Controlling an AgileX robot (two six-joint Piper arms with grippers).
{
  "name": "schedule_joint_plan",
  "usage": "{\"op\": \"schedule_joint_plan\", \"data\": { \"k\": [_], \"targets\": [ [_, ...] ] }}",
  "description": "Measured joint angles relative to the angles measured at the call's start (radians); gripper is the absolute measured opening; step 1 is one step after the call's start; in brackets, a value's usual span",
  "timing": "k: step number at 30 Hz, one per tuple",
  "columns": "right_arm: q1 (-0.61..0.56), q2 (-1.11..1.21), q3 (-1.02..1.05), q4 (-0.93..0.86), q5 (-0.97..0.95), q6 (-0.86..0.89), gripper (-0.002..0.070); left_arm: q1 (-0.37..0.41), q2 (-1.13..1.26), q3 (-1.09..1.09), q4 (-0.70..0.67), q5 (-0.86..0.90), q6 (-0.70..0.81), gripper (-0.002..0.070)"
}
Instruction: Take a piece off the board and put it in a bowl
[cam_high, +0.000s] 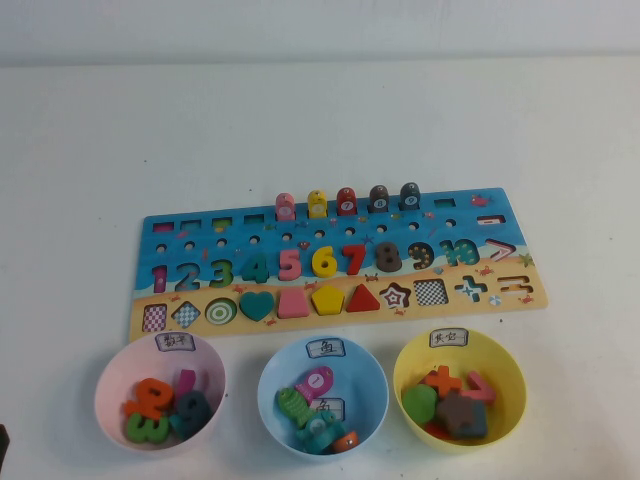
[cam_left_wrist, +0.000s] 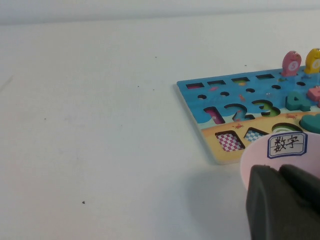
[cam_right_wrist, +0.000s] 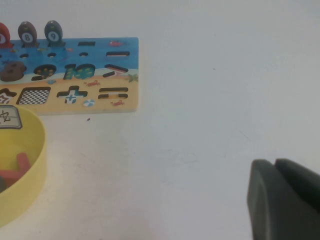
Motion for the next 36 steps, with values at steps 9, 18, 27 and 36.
{"op": "schedule_joint_plan", "data": {
  "k": [9,18,27,36],
  "targets": [
    [0.000,0.000,0.000,0.000,0.000,0.000,-0.0017,0.000,0.000,0.000,0.000,0.000,0.002,-0.0003],
    [0.000,0.000,0.000,0.000,0.000,0.000,-0.0017,0.000,0.000,0.000,-0.059,-0.103,-0.013,-0.0003],
    [0.000,0.000,0.000,0.000,0.000,0.000,-0.0017,0.000,0.020,-0.022,-0.244,-0.201,-0.120,-0.0003],
    [0.000,0.000,0.000,0.000,0.000,0.000,-0.0017,0.000,0.418,-0.382,-0.276,0.141,-0.132,-0.0003]
  ]
}}
